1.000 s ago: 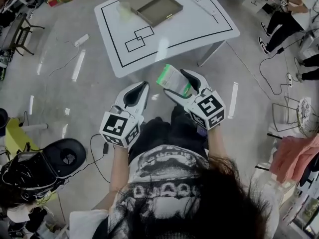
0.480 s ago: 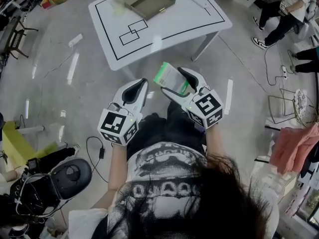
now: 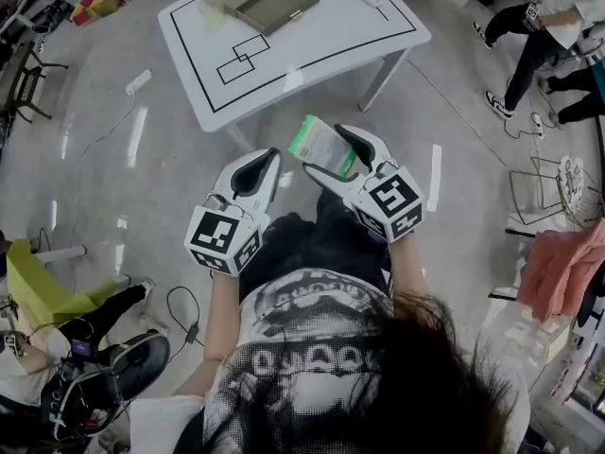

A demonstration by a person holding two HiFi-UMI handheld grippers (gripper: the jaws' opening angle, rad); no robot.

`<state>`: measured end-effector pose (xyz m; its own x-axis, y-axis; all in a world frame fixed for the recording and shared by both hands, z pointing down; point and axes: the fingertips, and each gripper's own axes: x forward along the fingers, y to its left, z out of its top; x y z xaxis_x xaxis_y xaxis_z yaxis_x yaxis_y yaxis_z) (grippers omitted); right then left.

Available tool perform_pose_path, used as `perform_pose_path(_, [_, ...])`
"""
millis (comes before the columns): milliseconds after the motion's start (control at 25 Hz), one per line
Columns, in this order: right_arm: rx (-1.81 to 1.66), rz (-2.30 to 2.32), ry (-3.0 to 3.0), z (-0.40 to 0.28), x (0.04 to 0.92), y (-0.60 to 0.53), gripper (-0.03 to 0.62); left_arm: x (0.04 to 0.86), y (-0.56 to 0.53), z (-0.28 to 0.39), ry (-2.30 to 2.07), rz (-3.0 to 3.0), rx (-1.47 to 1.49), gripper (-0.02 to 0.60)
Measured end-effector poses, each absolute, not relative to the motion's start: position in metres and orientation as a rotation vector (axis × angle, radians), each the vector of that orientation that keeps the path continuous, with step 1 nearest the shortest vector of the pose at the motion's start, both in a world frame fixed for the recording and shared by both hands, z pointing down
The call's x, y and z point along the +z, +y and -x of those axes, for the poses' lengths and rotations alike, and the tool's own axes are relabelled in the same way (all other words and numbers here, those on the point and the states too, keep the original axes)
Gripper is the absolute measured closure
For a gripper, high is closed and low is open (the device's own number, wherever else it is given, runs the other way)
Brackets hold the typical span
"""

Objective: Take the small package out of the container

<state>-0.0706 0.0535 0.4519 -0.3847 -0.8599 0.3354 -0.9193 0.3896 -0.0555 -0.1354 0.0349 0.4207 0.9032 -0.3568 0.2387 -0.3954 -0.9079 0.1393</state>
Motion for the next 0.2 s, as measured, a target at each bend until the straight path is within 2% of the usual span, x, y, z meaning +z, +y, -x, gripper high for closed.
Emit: perform_pose_path(200, [0.326, -1.588, -2.399, 0.0685, 0.4509, 0.0612, 0.221, 0.4226, 0.0442, 0.1347, -0.562, -2.893, 0.321, 0.581])
